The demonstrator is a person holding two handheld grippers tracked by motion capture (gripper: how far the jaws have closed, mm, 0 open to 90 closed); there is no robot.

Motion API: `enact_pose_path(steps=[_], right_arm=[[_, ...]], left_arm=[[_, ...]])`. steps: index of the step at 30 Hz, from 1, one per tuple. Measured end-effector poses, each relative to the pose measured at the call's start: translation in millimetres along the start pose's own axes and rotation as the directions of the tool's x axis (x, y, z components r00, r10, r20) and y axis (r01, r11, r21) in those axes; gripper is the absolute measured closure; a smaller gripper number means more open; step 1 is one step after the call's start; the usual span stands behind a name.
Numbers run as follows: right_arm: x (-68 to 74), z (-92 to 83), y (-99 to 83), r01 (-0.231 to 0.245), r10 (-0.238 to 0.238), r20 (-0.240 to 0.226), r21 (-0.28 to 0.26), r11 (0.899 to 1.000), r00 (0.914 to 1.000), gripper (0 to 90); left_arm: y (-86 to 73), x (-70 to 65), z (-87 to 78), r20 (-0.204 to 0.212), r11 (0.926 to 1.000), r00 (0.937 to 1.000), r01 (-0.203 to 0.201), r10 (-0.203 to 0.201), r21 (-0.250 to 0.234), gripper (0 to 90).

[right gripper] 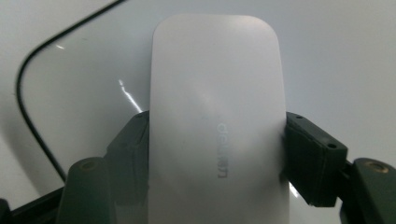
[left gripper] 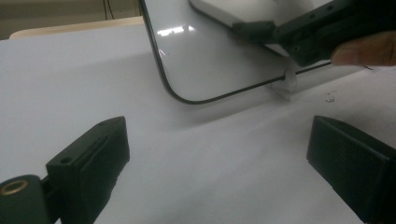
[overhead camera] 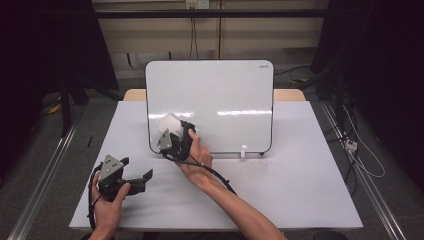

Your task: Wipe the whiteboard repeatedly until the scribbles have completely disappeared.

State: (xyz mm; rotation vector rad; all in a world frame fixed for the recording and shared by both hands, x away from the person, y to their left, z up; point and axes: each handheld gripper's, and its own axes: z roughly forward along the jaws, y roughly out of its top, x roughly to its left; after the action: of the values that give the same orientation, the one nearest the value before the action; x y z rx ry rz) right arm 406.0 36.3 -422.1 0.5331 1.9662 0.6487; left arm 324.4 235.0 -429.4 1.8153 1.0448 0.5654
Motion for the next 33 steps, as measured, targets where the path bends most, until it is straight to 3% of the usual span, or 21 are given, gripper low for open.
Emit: enact_pose_path(steps=[6, 16, 21, 23, 28, 32, 33], right_arm=[[21.8, 4.0, 8.9, 0.036, -0.036, -0.018, -0.009, 0.999, 0.9992, 31.7], [36.0, 7.7, 16.6, 0.048, -0.049, -0.025, -0.017, 0.999, 0.9985, 31.7], [34.3, 7.2, 15.9, 0.057, -0.057, -0.027, -0.023, 0.998, 0.9980, 31.8], [30.9, 3.9, 12.5, 0.090, -0.091, -0.033, -0.031, 0.995, 0.9953, 31.7], [27.5, 0.6, 7.6, 0.090, -0.091, -0.022, -0.026, 0.996, 0.9956, 31.7], [17.6, -3.4, -3.4, 0.074, -0.074, 0.005, -0.004, 0.997, 0.9973, 31.5], [9.7, -5.4, -9.9, 0.063, -0.064, 0.022, 0.009, 0.998, 0.9977, 31.4]], left_arm=[[0.2, 0.4, -0.9, -0.001, 1.0000, 1.0000, 0.000, 0.000, -0.003, 5.9], [0.3, 0.3, -1.0, 0.000, 1.0000, 1.0000, 0.000, 0.000, -0.004, 5.9], [-0.3, 1.3, -1.5, -0.002, 1.0000, 1.0000, -0.003, 0.003, 0.001, 5.8], [-0.7, 1.2, -1.9, -0.002, 1.0000, 1.0000, 0.000, 0.000, -0.004, 5.9], [-0.8, 1.6, -2.9, -0.005, 1.0000, 1.0000, -0.001, 0.001, -0.005, 5.9], [-1.2, 1.8, -3.4, -0.005, 1.0000, 1.0000, 0.004, -0.004, -0.007, 5.9], [-1.4, 1.8, -3.2, -0.007, 1.0000, 1.0000, 0.004, -0.004, -0.005, 5.9]])
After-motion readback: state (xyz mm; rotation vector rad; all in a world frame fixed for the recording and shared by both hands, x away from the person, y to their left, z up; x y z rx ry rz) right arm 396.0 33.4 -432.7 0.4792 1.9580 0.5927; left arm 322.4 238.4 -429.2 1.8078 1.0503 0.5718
